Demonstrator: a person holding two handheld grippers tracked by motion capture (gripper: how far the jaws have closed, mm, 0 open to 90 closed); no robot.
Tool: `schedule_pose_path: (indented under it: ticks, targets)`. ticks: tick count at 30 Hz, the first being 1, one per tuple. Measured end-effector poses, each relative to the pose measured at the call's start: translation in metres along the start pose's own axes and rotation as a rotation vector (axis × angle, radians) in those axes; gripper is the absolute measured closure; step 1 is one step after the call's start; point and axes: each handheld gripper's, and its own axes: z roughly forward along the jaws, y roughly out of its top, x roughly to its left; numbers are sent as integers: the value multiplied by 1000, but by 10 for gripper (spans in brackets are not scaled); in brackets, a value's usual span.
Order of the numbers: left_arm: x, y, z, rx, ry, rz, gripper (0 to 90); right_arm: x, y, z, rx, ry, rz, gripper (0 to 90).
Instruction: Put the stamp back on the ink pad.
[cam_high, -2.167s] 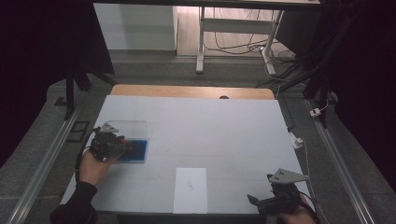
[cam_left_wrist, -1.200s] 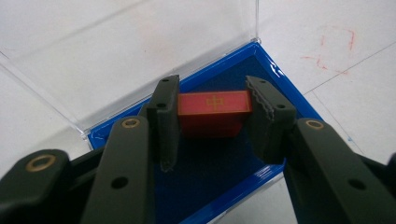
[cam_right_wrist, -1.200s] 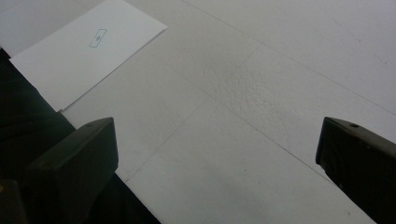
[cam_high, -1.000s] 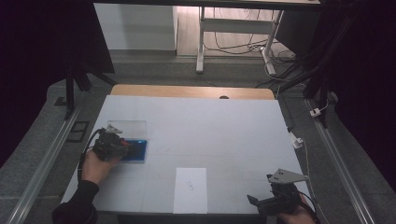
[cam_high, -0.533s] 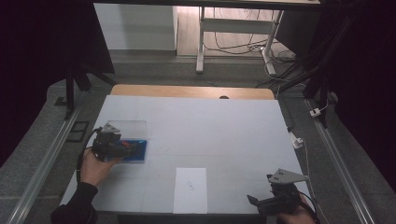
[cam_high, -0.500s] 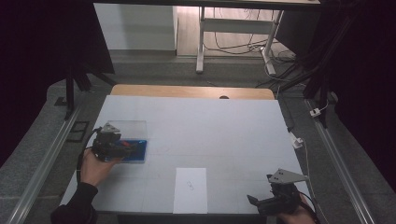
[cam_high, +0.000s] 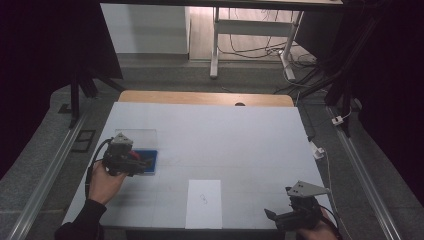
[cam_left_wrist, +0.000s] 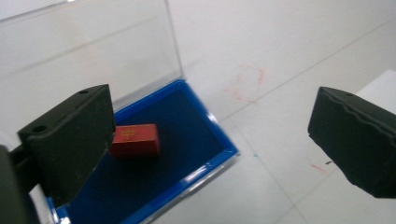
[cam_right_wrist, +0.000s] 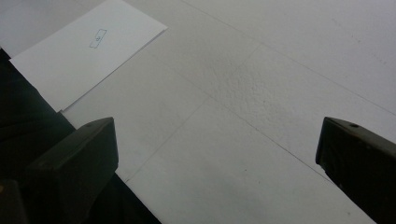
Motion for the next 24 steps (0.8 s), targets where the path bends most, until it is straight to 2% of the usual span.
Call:
schedule_pose_path:
  ticks: [15,24]
  targets:
    - [-23,-10,-27,-49,-94,18,3,0,0,0,2,-3,6,0]
    - [-34,-27,-46,-60,-106,26,0,0,0,0,3,-1,8,0]
